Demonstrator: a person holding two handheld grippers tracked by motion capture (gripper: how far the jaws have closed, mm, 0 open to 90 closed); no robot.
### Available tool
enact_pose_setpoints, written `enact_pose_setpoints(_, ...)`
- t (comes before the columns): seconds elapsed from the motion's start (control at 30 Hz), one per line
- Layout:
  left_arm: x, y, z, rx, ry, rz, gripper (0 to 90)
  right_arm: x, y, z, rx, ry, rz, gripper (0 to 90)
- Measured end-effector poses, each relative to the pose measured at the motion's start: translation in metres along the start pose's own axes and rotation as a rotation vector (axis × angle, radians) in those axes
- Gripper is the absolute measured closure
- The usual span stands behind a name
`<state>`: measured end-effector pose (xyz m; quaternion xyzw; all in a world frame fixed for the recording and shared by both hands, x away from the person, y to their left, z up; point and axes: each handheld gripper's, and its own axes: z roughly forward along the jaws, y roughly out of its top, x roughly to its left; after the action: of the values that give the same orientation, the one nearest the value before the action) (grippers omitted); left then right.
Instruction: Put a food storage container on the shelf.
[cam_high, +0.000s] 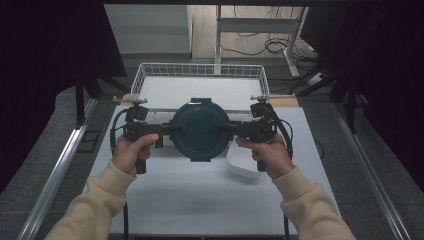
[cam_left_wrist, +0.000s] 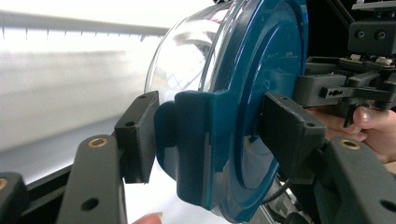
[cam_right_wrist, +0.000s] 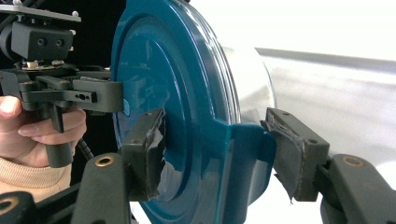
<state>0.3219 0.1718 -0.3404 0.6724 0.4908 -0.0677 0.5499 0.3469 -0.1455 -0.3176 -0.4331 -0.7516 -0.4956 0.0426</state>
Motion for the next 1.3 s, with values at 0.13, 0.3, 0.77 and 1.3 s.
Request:
enact_pose_setpoints(0.13,-0.005,0.019,-0.005,-0.01,0.002,0.019,39.4,0.004,0.016,-0.002,-0.01,0.002,-0.012,39.7)
enact_pose_setpoints(0.3,-0.006,0.038,-0.007,-0.012,0.001,0.027,39.4,0.007,0.038,-0.005,-0.021,0.002,-0.029,39.8)
enact_pose_setpoints(0.77,0.007,0.086,0.003,-0.009,-0.001,0.032,39.4,-0.008,0.08,0.003,-0.041,-0.001,-0.022,39.7)
enact_pose_setpoints(1.3,0.051,0.111,0.033,0.024,0.004,-0.049,39.3,-0.052,0.105,0.037,0.019,0.009,0.046,39.8)
